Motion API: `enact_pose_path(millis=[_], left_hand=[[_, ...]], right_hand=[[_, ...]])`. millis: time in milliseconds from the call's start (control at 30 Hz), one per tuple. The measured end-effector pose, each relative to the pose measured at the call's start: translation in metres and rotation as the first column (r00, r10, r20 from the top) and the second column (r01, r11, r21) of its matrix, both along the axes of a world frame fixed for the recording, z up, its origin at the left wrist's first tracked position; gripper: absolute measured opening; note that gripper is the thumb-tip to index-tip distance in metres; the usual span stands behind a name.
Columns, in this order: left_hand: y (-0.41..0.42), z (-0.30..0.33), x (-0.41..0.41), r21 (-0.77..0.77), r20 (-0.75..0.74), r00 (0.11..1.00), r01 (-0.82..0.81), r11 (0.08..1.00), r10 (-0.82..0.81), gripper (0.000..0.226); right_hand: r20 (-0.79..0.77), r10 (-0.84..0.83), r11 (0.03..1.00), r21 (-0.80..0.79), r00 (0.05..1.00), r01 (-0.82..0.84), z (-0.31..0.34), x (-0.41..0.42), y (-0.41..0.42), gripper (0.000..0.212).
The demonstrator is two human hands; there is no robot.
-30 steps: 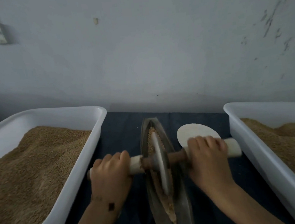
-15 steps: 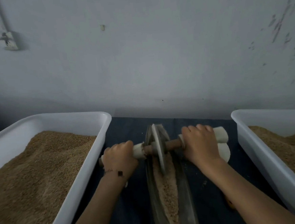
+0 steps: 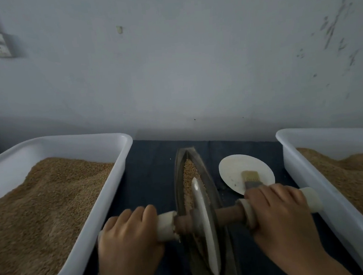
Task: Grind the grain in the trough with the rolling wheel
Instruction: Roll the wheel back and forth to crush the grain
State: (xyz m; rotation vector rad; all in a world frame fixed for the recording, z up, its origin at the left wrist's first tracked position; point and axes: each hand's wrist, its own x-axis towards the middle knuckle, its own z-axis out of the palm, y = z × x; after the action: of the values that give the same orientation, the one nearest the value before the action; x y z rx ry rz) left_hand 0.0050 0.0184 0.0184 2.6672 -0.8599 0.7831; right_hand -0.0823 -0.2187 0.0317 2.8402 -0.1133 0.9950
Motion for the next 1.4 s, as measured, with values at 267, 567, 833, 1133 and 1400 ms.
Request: enact_pose_path(millis=[267, 567, 833, 1133, 1400], left_hand=[[-0.037, 0.004, 0.059, 0.014, -0.075, 0.985, -0.153, 0.988, 0.154, 0.022], [-0.056, 0.023, 0.083, 0.137, -0.098, 0.976, -0.183, 0.974, 0.197, 0.014], [-0.008, 0.013, -0.008, 0.038, 0.165, 0.986, -0.029, 0.999, 0.023, 0.035], [-0.024, -0.008, 0.044, -0.024, -0.031, 0.997, -0.074, 0.997, 0.073, 0.036], [-0.059, 0.029, 0.093, 0.178, -0.053, 0.98, -0.179, 0.968, 0.191, 0.011]], right_hand=[[-0.196, -0.114, 0.993, 0.015, 0.974, 0.119, -0.004, 0.093, -0.023, 0.03], [-0.254, -0.178, 0.96, 0.169, 0.951, 0.225, -0.006, 0.105, -0.025, 0.011], [-0.331, -0.189, 0.942, 0.204, 0.924, 0.266, -0.008, -0.007, -0.002, 0.042], [-0.161, -0.1, 0.988, 0.104, 0.982, 0.118, -0.002, 0.075, -0.01, 0.017], [-0.21, -0.171, 0.957, 0.195, 0.963, 0.213, -0.01, 0.116, -0.032, 0.013]])
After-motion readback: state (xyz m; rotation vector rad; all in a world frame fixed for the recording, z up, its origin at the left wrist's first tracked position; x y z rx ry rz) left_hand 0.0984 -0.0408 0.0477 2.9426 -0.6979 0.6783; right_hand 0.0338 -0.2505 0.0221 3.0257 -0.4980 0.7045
